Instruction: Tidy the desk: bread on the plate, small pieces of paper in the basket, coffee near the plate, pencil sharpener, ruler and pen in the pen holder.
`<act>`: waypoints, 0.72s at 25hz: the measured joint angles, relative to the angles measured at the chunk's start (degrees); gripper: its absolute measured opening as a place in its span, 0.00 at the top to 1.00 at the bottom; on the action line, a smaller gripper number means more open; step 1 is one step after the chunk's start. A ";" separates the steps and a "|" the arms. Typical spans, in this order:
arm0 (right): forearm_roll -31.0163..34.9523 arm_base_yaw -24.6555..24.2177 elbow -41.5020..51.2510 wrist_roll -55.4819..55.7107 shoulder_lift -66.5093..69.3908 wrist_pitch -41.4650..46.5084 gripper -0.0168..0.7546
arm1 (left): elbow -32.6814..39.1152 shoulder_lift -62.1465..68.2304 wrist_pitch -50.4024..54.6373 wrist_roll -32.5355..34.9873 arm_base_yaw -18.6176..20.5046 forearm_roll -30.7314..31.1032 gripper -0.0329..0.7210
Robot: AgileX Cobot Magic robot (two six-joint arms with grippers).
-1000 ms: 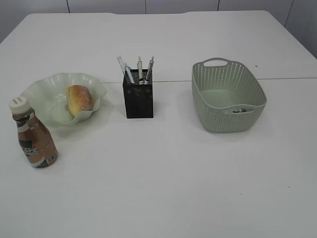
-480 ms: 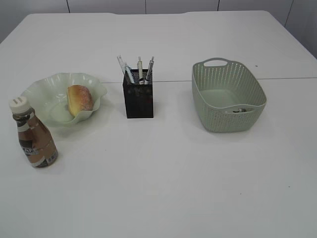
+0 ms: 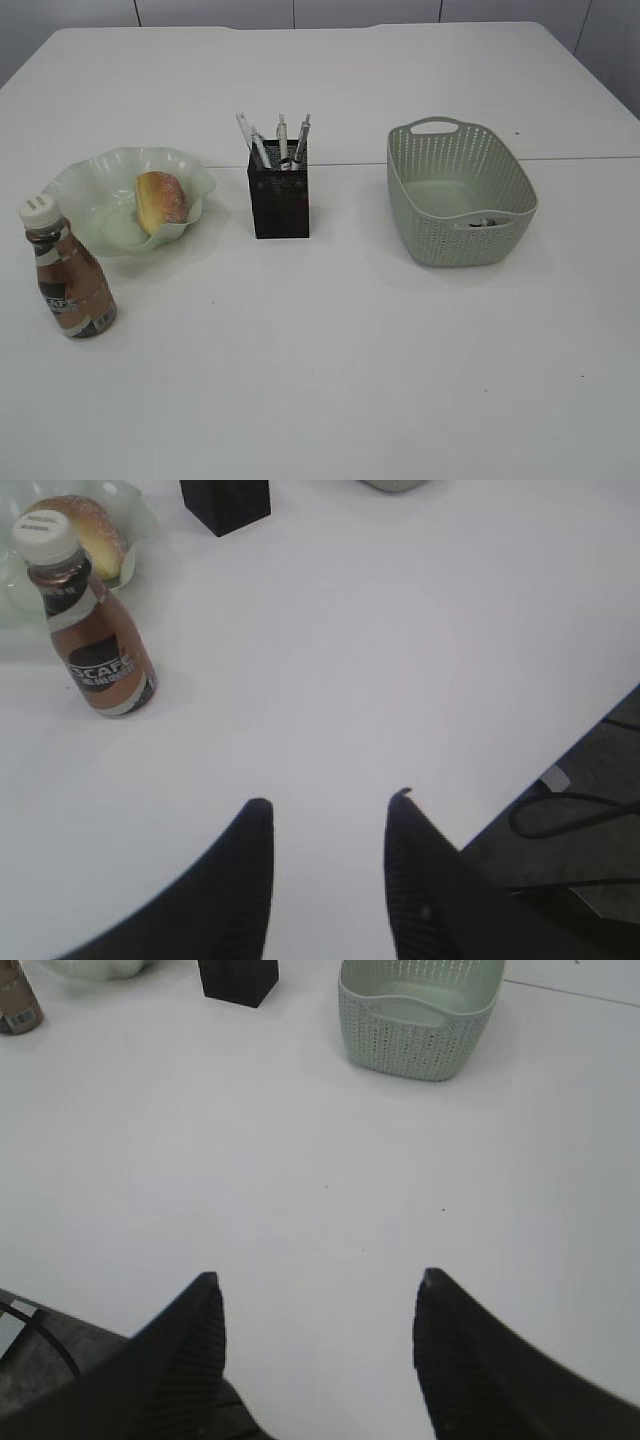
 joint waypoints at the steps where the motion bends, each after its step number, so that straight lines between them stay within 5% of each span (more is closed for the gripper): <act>1: 0.00 0.00 0.44 -0.27 0.00 0.00 0.41 | 0.11 -0.65 0.02 0.61 0.00 -0.13 0.62; 18: -2.67 0.00 4.07 0.80 -0.09 -4.43 0.41 | 0.64 -7.96 0.75 1.87 0.00 -0.47 0.65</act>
